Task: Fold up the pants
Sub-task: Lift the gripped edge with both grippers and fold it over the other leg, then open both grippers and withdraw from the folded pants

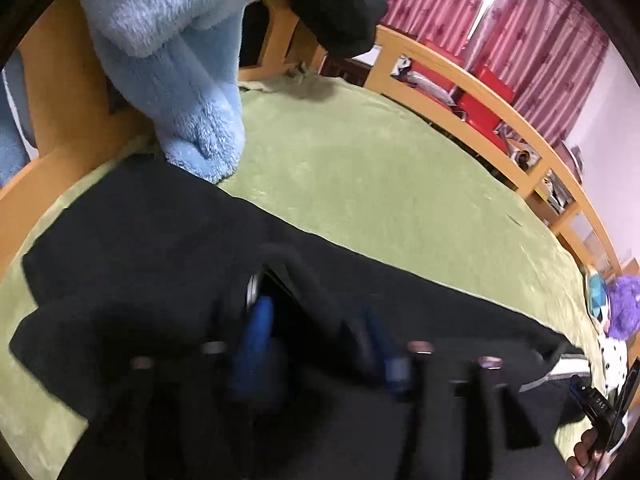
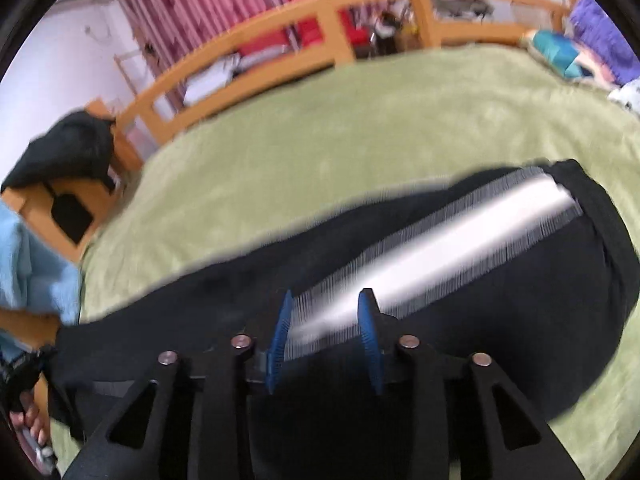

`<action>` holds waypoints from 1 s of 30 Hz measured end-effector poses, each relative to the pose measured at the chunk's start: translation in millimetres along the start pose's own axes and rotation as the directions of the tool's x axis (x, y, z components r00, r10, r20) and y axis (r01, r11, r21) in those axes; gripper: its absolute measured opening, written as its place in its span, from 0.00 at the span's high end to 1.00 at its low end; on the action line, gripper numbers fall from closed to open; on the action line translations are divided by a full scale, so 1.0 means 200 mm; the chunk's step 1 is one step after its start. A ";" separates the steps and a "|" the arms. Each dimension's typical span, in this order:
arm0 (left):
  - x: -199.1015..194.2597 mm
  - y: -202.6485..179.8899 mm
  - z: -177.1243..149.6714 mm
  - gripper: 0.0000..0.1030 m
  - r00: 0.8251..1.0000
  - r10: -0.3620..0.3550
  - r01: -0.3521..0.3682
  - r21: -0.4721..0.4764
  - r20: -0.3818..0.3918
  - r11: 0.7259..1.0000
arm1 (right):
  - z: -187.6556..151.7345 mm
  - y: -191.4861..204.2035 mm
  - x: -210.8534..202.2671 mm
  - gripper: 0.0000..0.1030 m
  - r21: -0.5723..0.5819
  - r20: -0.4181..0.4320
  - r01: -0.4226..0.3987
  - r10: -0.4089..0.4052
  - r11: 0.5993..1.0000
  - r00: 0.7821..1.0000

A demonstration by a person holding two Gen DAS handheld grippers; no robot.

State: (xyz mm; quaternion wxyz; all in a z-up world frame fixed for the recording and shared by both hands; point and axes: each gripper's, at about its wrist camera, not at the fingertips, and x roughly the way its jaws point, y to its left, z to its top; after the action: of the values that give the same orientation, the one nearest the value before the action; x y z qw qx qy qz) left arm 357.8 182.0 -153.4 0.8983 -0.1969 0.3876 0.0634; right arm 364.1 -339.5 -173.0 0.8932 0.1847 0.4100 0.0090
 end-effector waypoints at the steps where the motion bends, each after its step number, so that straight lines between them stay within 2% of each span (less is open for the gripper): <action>1: -0.05 0.00 -0.02 0.33 1.000 0.003 -0.004 0.018 0.018 1.000 | -0.03 -0.02 -0.04 0.63 -0.013 0.007 0.011 -0.011 1.000 1.000; 2: -0.13 -0.01 -0.05 0.31 0.999 0.005 -0.007 0.046 0.041 0.999 | -0.07 -0.04 -0.10 0.60 -0.033 0.020 0.027 -0.027 0.999 0.999; 4: -0.24 -0.01 -0.09 0.26 0.998 0.006 -0.009 0.067 0.056 0.998 | -0.13 -0.09 -0.19 0.38 -0.051 0.039 0.066 -0.064 0.996 0.997; 6: -0.34 0.00 -0.15 0.24 0.999 0.007 -0.011 0.080 0.051 0.997 | -0.16 -0.18 -0.27 0.35 -0.044 0.044 0.105 -0.103 0.994 0.994; 8: -0.40 0.02 -0.22 0.24 0.999 0.023 -0.026 0.091 0.034 0.995 | -0.20 -0.29 -0.30 0.35 -0.013 0.008 0.127 -0.127 0.992 0.992; 11: -0.43 0.07 -0.36 0.24 1.000 0.015 -0.015 0.090 0.001 0.996 | -0.26 -0.44 -0.29 0.35 0.065 -0.035 0.112 -0.110 0.992 0.993; 15: -0.32 0.18 -0.55 0.24 0.997 -0.015 0.015 0.006 -0.082 1.000 | -0.28 -0.53 -0.21 0.33 0.162 -0.028 0.041 -0.037 0.986 0.999; 20: -0.12 0.28 -0.62 0.25 0.992 -0.086 0.073 -0.133 -0.093 0.988 | -0.28 -0.64 -0.06 0.32 0.261 -0.015 0.004 0.000 0.965 1.000; 21: -0.08 0.29 -0.61 0.25 0.990 -0.105 0.090 -0.155 -0.090 0.984 | -0.28 -0.66 -0.03 0.29 0.278 -0.010 -0.006 0.009 0.961 1.000; 25: 0.06 0.28 -0.57 0.25 0.995 -0.085 0.071 -0.237 -0.048 0.969 | -0.23 -0.64 0.05 0.19 0.276 0.039 0.018 -0.029 0.961 0.999; 28: 0.12 0.27 -0.52 0.25 0.998 -0.052 0.045 -0.281 -0.018 0.959 | -0.19 -0.61 0.11 0.02 0.281 0.069 0.033 -0.055 0.959 0.996; 30: 0.16 0.27 -0.49 0.25 0.999 -0.027 0.019 -0.305 -0.023 0.952 | -0.16 -0.59 0.14 0.01 0.284 0.074 0.047 -0.070 0.958 0.995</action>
State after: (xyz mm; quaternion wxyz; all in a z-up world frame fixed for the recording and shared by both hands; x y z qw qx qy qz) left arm 300.3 190.7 -253.7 0.8527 -0.3382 0.3829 0.1093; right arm 342.5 -434.0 -252.2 0.8740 0.2980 0.3747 -0.0836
